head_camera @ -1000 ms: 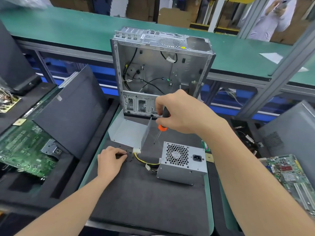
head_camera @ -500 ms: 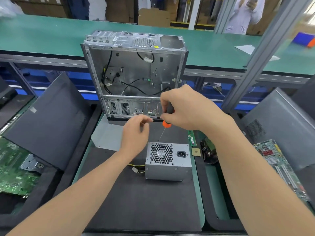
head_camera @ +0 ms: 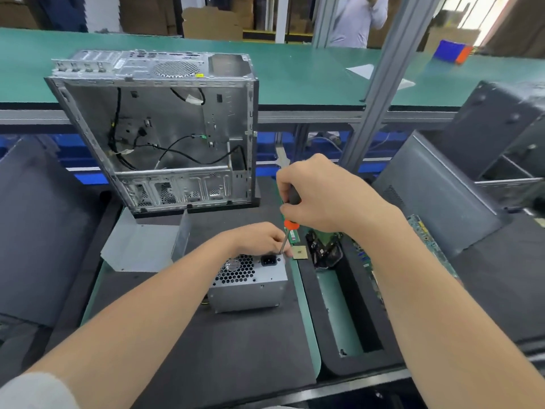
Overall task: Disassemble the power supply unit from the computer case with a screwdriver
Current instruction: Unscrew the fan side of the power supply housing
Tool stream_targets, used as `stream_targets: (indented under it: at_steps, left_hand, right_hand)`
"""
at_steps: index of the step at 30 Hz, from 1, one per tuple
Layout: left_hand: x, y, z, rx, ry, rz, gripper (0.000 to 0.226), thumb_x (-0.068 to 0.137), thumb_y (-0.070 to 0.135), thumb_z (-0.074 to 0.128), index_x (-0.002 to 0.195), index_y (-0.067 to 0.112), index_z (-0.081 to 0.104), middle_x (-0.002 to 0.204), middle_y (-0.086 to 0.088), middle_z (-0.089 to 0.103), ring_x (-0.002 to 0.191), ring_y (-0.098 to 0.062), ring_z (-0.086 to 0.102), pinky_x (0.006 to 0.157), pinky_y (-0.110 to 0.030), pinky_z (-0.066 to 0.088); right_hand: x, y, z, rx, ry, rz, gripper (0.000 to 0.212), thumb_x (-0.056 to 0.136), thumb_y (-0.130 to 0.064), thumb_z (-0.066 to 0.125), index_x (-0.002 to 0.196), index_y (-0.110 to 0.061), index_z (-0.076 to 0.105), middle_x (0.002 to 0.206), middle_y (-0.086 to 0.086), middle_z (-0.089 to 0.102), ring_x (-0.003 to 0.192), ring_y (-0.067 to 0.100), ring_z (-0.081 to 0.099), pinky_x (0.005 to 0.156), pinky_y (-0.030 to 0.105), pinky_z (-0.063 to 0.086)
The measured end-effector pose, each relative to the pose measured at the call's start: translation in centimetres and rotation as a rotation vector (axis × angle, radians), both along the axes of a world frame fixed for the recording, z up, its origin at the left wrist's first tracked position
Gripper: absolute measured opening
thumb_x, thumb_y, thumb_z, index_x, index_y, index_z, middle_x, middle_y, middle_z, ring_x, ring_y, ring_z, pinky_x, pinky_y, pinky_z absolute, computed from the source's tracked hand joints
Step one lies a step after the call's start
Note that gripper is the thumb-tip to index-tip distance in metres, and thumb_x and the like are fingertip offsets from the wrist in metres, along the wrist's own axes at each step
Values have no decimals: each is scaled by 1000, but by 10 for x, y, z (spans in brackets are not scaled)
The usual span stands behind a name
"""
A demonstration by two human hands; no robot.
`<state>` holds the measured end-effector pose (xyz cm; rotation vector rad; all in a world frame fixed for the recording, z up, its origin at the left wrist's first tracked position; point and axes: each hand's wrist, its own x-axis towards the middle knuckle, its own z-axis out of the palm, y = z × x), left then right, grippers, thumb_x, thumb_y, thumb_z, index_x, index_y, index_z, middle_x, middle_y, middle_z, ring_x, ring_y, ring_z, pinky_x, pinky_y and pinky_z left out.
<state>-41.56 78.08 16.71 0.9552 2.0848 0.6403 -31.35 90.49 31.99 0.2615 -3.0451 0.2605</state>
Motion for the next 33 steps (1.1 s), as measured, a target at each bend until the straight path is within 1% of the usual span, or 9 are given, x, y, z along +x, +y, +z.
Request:
stream_targets:
  at_steps: [2, 4, 9, 12, 16, 22, 24, 29, 33]
  left_hand:
    - [-1, -3, -4, 36, -64, 30, 28, 105, 15, 52, 104, 25, 79, 101, 18, 75, 107, -4, 66, 93, -28, 52]
    - [-3, -5, -5, 81, -137, 37, 30, 105, 11, 51, 104, 28, 76, 95, 19, 77, 95, 7, 65, 79, -14, 49]
    - [-6, -7, -4, 117, -195, 55, 33, 104, 5, 53, 102, 31, 73, 91, 16, 77, 74, 7, 62, 60, -12, 44]
    - [-7, -6, -6, 119, -203, 65, 35, 102, 0, 52, 101, 28, 73, 90, 14, 76, 71, 9, 62, 54, -7, 42]
    - [-8, -6, -7, 127, -227, 65, 30, 101, -2, 52, 101, 21, 71, 93, 8, 76, 69, 8, 62, 53, -5, 42]
    - [-9, -7, -7, 126, -227, 22, 23, 101, -1, 55, 103, 16, 70, 97, 3, 74, 72, 5, 61, 61, -5, 43]
    - [-9, -8, -7, 127, -231, 23, 22, 101, -1, 55, 102, 16, 69, 98, 2, 74, 72, 3, 61, 62, -8, 44]
    - [-9, -7, -7, 125, -227, 15, 26, 97, -5, 55, 101, 16, 69, 94, 6, 74, 80, 0, 61, 75, -17, 43]
    - [-9, -8, -8, 136, -253, 3, 22, 97, -3, 58, 100, 16, 69, 95, 5, 74, 77, -1, 62, 73, -20, 44]
  right_hand:
    - [1, 2, -2, 5, 4, -4, 10, 86, -21, 71, 81, -23, 62, 73, -16, 54, 72, 12, 57, 52, 26, 37]
    - [2, 4, -2, -2, 2, -4, 10, 87, -21, 71, 81, -23, 62, 74, -15, 55, 74, 14, 59, 53, 27, 40]
    - [2, 4, -2, -22, 2, -1, 7, 87, -21, 71, 84, -21, 65, 75, -15, 54, 76, 13, 60, 53, 27, 41]
    - [2, 2, -2, -22, -3, 6, 6, 87, -21, 71, 85, -21, 65, 75, -15, 54, 81, 17, 60, 54, 28, 44]
    - [1, 1, -1, -18, -7, 3, 6, 88, -21, 70, 86, -21, 65, 75, -16, 52, 80, 16, 60, 60, 35, 53]
    - [0, 2, 0, -17, -10, 7, 6, 89, -22, 71, 86, -20, 66, 76, -17, 52, 80, 15, 60, 59, 31, 50]
    - [0, 3, 0, -16, -10, 7, 6, 89, -22, 70, 86, -20, 66, 75, -17, 52, 79, 15, 60, 57, 30, 48]
    - [0, 4, 0, -18, -15, 3, 5, 89, -22, 71, 86, -20, 67, 76, -17, 53, 75, 13, 62, 59, 31, 52]
    - [0, 4, 1, -12, -20, 3, 6, 89, -23, 71, 86, -20, 67, 77, -15, 58, 75, 13, 63, 62, 34, 56]
